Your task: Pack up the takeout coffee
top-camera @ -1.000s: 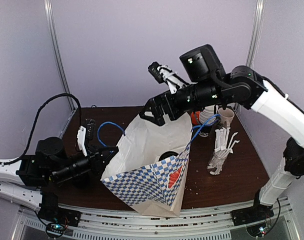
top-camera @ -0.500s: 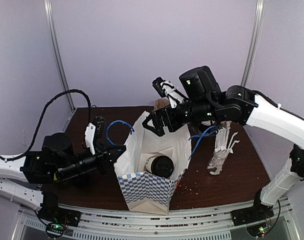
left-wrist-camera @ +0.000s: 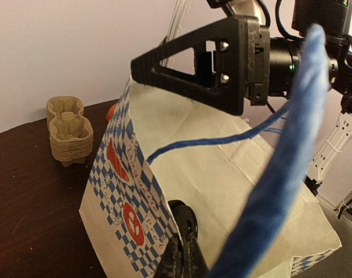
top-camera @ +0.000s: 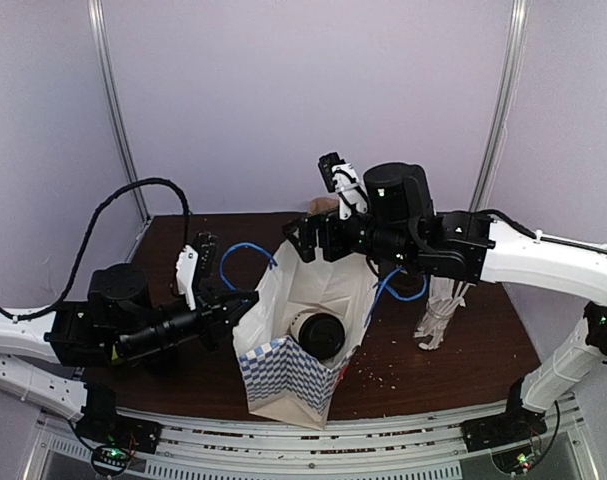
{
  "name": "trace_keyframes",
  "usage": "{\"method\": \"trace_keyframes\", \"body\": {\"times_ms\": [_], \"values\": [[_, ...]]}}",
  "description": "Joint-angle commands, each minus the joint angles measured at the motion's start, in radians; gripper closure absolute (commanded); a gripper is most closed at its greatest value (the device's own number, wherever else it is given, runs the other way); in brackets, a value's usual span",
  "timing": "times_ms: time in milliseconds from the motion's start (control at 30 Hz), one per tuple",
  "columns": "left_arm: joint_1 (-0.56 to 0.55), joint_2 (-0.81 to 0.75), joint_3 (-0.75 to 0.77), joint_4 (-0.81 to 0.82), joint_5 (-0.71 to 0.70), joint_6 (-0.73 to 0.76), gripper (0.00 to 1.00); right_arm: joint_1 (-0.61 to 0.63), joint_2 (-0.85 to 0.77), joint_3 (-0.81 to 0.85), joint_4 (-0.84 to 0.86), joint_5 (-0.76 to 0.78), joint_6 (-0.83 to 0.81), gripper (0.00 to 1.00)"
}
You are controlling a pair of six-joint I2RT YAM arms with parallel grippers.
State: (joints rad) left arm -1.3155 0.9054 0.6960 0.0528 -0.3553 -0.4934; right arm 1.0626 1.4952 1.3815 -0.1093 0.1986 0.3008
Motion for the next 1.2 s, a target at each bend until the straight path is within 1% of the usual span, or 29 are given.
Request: {"method": "trace_keyframes", "body": {"times_ms": [0,267,400,533,667,800,867,933,1000,1167], "values": [[-0.001,-0.010,0.027,0.075,0.012,0.021,1.00,-0.002,-0.029,-0.028,0.230,0.128,0.021,0.00],[-0.001,-0.027,0.025,0.052,-0.010,0.021,1.00,-0.004,-0.033,0.028,0.295,0.205,-0.033,0.00],[-0.001,-0.022,0.036,0.034,-0.053,0.027,1.00,-0.010,-0.059,0.045,0.292,0.225,-0.059,0.00],[-0.001,-0.003,0.062,0.021,-0.087,0.064,1.00,-0.031,-0.101,0.065,0.272,0.236,-0.077,0.00],[0.008,0.034,0.097,0.004,-0.091,0.089,1.00,-0.045,-0.133,0.073,0.263,0.257,-0.093,0.00],[0.048,0.059,0.108,0.019,-0.091,0.078,1.00,-0.050,-0.155,0.070,0.236,0.287,-0.100,0.00],[0.112,0.081,0.125,0.017,-0.027,0.055,1.00,-0.052,-0.167,0.081,0.188,0.305,-0.099,0.00],[0.189,0.109,0.152,0.006,0.061,0.026,1.00,-0.052,-0.177,0.110,0.107,0.325,-0.098,0.00],[0.243,0.136,0.173,0.000,0.109,0.010,1.00,-0.055,-0.197,0.117,0.012,0.344,-0.098,0.00],[0.307,0.186,0.217,-0.030,0.168,-0.004,1.00,-0.056,-0.279,0.073,-0.165,0.410,-0.096,0.00]]}}
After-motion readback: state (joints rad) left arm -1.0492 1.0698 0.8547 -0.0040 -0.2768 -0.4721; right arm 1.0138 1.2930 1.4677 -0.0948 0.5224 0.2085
